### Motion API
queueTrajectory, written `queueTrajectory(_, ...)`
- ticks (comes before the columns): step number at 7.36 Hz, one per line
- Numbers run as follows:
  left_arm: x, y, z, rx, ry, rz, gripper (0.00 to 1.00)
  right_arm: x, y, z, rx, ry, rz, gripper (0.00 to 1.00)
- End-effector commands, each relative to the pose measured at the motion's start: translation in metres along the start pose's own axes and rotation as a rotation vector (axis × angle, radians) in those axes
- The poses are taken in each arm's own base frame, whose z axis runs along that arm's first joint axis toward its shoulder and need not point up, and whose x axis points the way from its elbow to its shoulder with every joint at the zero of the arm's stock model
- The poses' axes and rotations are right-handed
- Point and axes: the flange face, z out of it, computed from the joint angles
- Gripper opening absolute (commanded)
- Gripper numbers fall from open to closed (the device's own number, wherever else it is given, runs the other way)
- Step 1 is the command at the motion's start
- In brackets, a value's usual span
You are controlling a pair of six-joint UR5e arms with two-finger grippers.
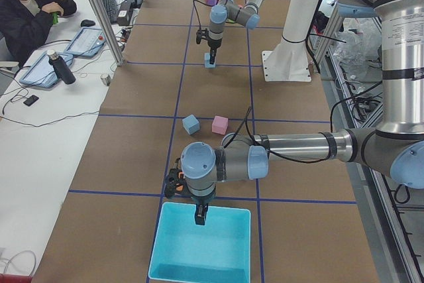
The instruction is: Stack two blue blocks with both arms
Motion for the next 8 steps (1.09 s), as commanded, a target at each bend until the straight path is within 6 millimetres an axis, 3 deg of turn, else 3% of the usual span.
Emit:
queueTrajectory(1,0.0,0.0,0.0,0.0,0.0,0.0,0.98,0.006,-0.005,0.004,0.007,0.008,0.001,0.41)
queueTrajectory(4,0.0,0.0,0.0,0.002,0.0,0.002,0.98,0.02,-0.004,0.024,0.015,-0.018,0.006,0.72)
queueTrajectory(5,0.0,0.0,0.0,0.001,0.0,0.001,0.98,0.02,-0.005,0.027,0.014,-0.012,0.007,0.9)
queueTrajectory(6,0.0,0.0,0.0,0.001,0.0,0.001,0.98,0.018,-0.005,0.025,0.014,-0.017,-0.002,1.0)
queueTrajectory(7,0.0,0.0,0.0,0.002,0.0,0.002,0.98,0.017,-0.014,0.012,0.025,-0.034,0.0,1.0)
queueTrajectory(8,0.001,-0.001,-0.001,0.003,-0.001,0.003,0.98,0.019,-0.037,-0.022,0.047,-0.073,0.018,1.0)
